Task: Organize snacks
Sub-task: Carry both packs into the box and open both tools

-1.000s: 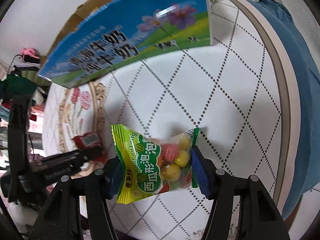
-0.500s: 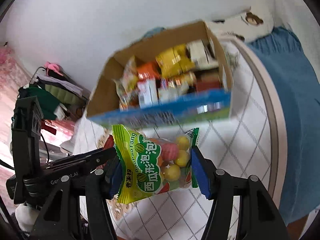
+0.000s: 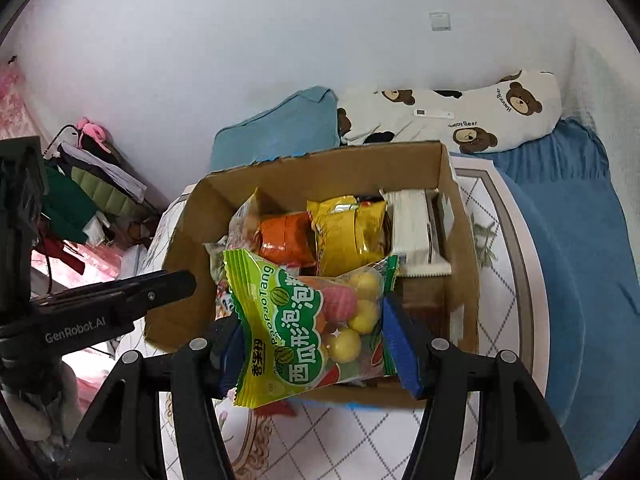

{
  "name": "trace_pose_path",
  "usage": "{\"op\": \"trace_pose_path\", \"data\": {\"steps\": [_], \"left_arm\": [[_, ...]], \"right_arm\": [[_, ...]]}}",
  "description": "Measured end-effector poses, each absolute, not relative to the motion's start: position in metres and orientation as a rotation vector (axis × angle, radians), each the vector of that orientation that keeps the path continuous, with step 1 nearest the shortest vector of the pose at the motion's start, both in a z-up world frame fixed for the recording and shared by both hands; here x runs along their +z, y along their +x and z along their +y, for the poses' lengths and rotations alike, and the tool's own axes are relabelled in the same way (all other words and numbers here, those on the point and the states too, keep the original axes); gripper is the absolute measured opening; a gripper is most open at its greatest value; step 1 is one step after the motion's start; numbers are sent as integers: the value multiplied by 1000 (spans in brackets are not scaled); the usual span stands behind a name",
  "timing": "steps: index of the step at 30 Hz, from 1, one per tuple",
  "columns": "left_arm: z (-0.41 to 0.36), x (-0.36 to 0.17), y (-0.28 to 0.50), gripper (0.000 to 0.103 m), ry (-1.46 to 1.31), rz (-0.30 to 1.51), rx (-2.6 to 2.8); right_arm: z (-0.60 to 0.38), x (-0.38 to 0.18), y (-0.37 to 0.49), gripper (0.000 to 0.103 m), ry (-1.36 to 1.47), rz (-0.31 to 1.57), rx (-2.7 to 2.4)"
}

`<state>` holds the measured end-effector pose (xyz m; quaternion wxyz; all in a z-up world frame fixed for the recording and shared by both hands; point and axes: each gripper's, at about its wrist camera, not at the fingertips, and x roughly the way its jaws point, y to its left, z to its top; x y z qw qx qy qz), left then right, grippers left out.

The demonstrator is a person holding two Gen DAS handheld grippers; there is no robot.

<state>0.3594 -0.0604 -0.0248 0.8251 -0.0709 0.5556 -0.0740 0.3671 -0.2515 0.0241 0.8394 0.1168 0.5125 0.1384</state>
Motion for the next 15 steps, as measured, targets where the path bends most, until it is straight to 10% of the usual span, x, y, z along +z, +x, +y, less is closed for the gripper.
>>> {"op": "trace_pose_path", "data": {"steps": [5,15], "left_arm": [[-49,-55,317,60,-166,1250,-164],[-50,-166,277,61,-265,1443,-115]], "right_arm": [[-256,19,350,64,282,1087,313],[-275,-19,270,64,377,1141,280]]}}
